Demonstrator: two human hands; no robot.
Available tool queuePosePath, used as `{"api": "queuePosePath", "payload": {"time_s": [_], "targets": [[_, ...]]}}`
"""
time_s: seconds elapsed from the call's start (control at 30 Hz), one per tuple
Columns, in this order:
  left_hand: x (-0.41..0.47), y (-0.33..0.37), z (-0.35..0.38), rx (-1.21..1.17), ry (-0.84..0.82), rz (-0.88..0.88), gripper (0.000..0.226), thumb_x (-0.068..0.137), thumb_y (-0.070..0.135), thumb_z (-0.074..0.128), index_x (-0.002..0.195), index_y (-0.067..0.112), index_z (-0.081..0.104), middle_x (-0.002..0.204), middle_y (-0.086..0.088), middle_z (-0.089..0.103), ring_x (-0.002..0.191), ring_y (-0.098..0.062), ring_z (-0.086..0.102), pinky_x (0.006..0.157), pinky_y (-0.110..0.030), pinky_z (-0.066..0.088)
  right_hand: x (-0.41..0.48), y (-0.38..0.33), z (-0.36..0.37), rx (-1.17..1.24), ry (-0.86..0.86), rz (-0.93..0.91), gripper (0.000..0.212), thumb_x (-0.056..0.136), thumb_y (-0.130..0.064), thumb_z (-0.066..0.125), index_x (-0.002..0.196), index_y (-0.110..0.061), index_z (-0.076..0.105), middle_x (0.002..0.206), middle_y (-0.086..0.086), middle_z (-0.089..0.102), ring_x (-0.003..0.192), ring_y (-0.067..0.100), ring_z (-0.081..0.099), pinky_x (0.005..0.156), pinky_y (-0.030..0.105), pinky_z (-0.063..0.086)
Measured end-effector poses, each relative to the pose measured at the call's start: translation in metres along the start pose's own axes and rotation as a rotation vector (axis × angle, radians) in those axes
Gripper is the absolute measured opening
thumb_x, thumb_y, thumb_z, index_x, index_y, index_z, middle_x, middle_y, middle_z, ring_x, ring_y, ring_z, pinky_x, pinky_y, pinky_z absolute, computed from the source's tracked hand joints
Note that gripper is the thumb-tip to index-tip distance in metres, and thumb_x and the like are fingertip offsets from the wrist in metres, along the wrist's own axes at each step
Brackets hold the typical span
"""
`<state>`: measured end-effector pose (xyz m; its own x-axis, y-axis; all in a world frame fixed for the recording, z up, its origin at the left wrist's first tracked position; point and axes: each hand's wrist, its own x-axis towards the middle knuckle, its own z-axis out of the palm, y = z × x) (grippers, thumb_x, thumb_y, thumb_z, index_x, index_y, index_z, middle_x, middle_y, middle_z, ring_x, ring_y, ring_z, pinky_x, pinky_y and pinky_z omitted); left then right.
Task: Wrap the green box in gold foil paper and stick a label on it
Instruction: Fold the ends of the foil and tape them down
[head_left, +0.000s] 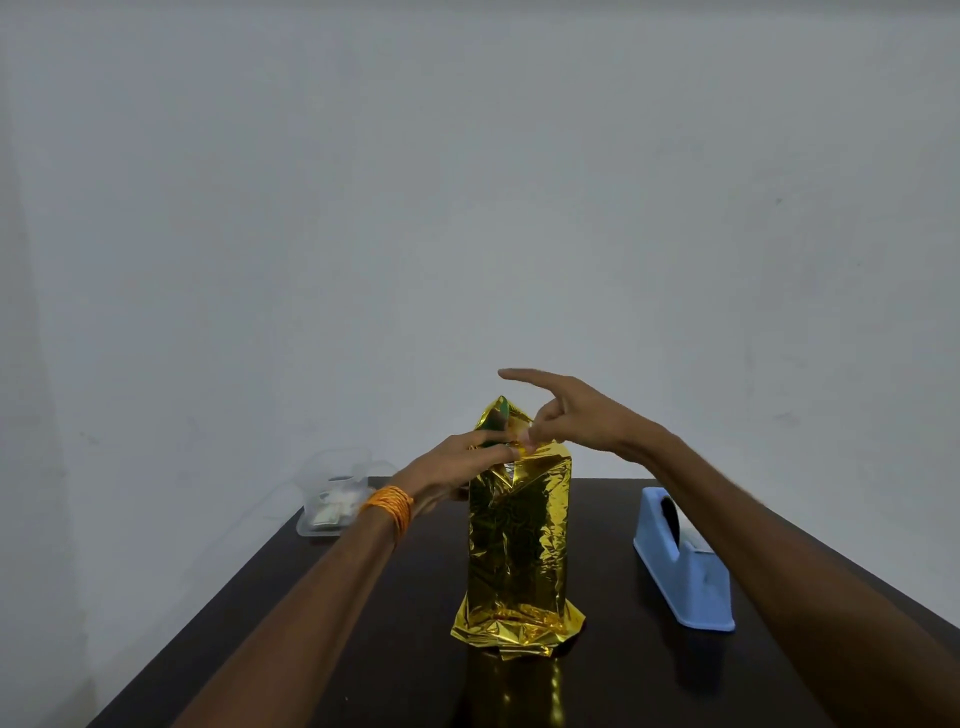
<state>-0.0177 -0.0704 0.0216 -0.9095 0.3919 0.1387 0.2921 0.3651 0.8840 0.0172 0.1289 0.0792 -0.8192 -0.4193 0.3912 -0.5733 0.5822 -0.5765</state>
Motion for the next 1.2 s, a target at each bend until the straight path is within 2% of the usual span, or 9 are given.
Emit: {"api": "queuePosePath", "payload": {"time_s": [0.2, 0.3, 0.4, 0.63, 0.77, 0.87, 0.93, 1.07, 1.2], "targets": [[0.005, -0.003, -0.003, 0.006, -0.003, -0.014, 0.058, 0.083, 0.049, 0.069, 0.137, 0.035, 0.053, 0.138, -0.006, 0.052, 0.125, -0.028, 0.050, 0.105, -0.054, 0.044, 0.017, -0.008, 0.001, -0.041, -0.053, 0.040, 0.074, 0.091, -0.007, 0.067, 0.152, -0.033, 0.032, 0.075, 0.001, 0.071, 0.077, 0.005, 0.068, 0.091, 0.028, 0.043], [0.006, -0.003, -0.003, 0.000, -0.012, -0.015, 0.054, 0.086, 0.045, 0.068, 0.137, 0.035, 0.053, 0.139, -0.005, 0.050, 0.127, -0.026, 0.047, 0.107, -0.054, 0.041, 0.021, -0.005, 0.004, -0.052, -0.087, 0.065, 0.074, 0.091, -0.011, 0.068, 0.152, -0.031, 0.031, 0.074, 0.000, 0.072, 0.079, 0.004, 0.069, 0.102, 0.034, 0.041], [0.006, -0.003, -0.004, 0.011, -0.018, -0.016, 0.060, 0.086, 0.048, 0.067, 0.141, 0.034, 0.048, 0.144, -0.007, 0.046, 0.132, -0.029, 0.042, 0.107, -0.054, 0.040, 0.025, -0.001, 0.006, -0.075, -0.119, 0.072, 0.075, 0.090, -0.010, 0.068, 0.152, -0.030, 0.032, 0.068, -0.004, 0.071, 0.073, 0.002, 0.069, 0.094, 0.032, 0.045], [0.004, -0.001, -0.002, 0.016, 0.000, -0.019, 0.052, 0.090, 0.042, 0.065, 0.138, 0.033, 0.049, 0.138, -0.007, 0.046, 0.131, -0.027, 0.041, 0.106, -0.052, 0.041, 0.040, 0.005, 0.011, -0.186, -0.138, 0.144, 0.081, 0.084, -0.003, 0.071, 0.151, -0.029, 0.035, 0.076, -0.010, 0.064, 0.080, 0.015, 0.066, 0.101, 0.043, 0.049], [0.006, -0.003, -0.002, -0.009, 0.002, -0.033, 0.056, 0.088, 0.044, 0.067, 0.139, 0.031, 0.048, 0.137, -0.006, 0.048, 0.127, -0.026, 0.044, 0.107, -0.052, 0.041, 0.045, 0.000, 0.012, -0.283, -0.152, 0.170, 0.086, 0.080, -0.003, 0.072, 0.152, -0.031, 0.033, 0.109, 0.001, 0.053, 0.081, 0.010, 0.052, 0.081, 0.030, 0.050], [0.007, -0.004, -0.003, -0.008, 0.001, -0.032, 0.059, 0.086, 0.045, 0.068, 0.140, 0.032, 0.048, 0.140, -0.008, 0.047, 0.129, -0.028, 0.044, 0.106, -0.054, 0.041, 0.052, 0.000, 0.011, -0.358, -0.173, 0.175, 0.090, 0.079, -0.005, 0.074, 0.153, -0.032, 0.031, 0.136, 0.011, 0.051, 0.076, 0.010, 0.056, 0.068, 0.025, 0.049], [0.006, -0.003, -0.002, -0.001, 0.001, -0.030, 0.064, 0.082, 0.048, 0.070, 0.140, 0.032, 0.048, 0.140, -0.007, 0.048, 0.129, -0.028, 0.044, 0.106, -0.054, 0.042, 0.056, 0.001, 0.009, -0.409, -0.191, 0.202, 0.090, 0.080, -0.010, 0.075, 0.153, -0.033, 0.029, 0.140, 0.013, 0.054, 0.073, 0.012, 0.063, 0.066, 0.027, 0.053], [0.006, -0.002, -0.001, 0.000, -0.009, -0.033, 0.071, 0.077, 0.052, 0.070, 0.141, 0.031, 0.047, 0.141, -0.006, 0.047, 0.129, -0.026, 0.043, 0.105, -0.051, 0.042, 0.061, 0.005, 0.009, -0.556, -0.117, 0.246, 0.086, 0.083, -0.033, 0.076, 0.154, -0.034, 0.028, 0.145, 0.010, 0.052, 0.097, 0.021, 0.068, 0.065, 0.025, 0.052], [0.005, -0.004, -0.002, 0.006, 0.008, -0.018, 0.056, 0.087, 0.045, 0.067, 0.139, 0.032, 0.049, 0.139, -0.008, 0.046, 0.126, -0.027, 0.046, 0.105, -0.049, 0.043, 0.052, 0.021, 0.008, -0.600, -0.040, 0.244, 0.087, 0.083, -0.057, 0.072, 0.154, -0.030, 0.031, 0.157, 0.005, 0.039, 0.131, 0.027, 0.050, 0.103, 0.041, 0.046]]}}
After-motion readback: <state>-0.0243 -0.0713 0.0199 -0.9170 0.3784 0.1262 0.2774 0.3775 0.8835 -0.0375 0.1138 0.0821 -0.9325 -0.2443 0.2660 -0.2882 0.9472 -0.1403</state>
